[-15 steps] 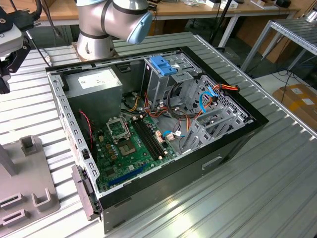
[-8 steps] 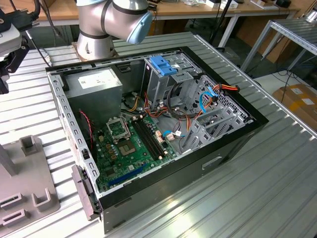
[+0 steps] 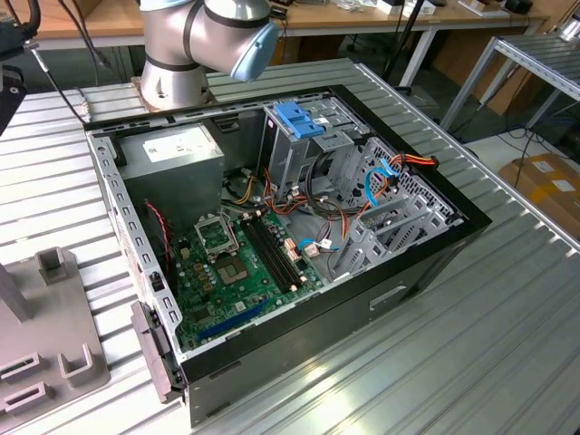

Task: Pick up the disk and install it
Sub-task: 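Reach for the disk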

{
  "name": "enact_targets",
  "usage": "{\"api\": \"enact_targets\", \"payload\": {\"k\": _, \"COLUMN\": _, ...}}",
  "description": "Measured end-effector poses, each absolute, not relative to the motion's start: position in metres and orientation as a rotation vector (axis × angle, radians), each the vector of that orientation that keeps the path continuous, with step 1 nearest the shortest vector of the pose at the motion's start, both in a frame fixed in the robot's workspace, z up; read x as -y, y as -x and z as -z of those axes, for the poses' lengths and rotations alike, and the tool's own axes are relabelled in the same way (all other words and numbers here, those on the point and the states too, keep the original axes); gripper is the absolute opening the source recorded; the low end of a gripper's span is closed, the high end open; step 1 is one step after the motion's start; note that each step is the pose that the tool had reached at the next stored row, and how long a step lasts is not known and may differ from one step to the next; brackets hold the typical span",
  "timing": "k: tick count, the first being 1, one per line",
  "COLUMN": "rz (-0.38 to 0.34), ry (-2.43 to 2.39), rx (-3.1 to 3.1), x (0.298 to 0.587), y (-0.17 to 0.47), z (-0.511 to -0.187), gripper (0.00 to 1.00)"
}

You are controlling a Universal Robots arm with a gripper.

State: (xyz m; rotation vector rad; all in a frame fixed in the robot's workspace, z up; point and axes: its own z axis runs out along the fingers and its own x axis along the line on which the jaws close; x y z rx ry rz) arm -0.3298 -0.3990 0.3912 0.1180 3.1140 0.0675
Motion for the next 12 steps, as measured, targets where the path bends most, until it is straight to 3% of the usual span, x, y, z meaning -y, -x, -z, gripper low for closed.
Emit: {"api": "enact_targets", "payload": {"k": 12, "rz": -0.067, "ry": -0.118, "rx": -3.114, "x": 0.3989, "y": 0.3388, "z": -0.3912, "gripper": 0.11}}
